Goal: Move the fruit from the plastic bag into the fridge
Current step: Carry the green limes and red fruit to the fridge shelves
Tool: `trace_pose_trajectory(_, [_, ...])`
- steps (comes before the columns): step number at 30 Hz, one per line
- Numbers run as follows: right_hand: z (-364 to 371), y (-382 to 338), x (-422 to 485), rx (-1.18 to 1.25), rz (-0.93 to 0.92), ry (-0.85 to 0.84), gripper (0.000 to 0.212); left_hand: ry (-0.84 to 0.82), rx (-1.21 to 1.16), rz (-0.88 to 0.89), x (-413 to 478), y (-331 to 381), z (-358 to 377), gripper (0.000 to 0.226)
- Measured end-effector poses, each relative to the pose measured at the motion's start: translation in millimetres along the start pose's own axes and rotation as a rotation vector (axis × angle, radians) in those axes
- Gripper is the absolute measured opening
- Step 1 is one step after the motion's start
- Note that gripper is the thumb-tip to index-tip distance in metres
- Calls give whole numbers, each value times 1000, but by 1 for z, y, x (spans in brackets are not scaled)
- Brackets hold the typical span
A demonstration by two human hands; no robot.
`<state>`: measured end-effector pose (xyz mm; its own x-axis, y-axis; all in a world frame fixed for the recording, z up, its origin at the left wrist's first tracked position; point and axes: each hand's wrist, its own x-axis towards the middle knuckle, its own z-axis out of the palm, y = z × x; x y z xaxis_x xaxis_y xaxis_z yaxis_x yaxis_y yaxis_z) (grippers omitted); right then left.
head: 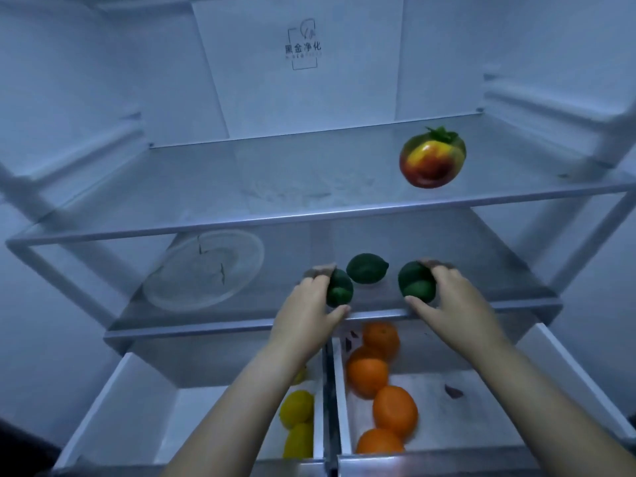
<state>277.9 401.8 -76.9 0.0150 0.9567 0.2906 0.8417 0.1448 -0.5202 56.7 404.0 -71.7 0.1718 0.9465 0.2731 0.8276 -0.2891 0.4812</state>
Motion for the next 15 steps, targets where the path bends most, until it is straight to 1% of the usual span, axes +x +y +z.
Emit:
trace_pose_trajectory(5, [8,23,28,74,30,-66,63,-17,34,-67,19,0,13,62])
trace_pose_trajectory(10, [15,35,41,135,34,-94,62,-56,8,-137,32,-5,27,67])
trace_pose_trajectory(15, [20,38,51,153,76,-111,64,-26,-21,-202,40,-6,37,64])
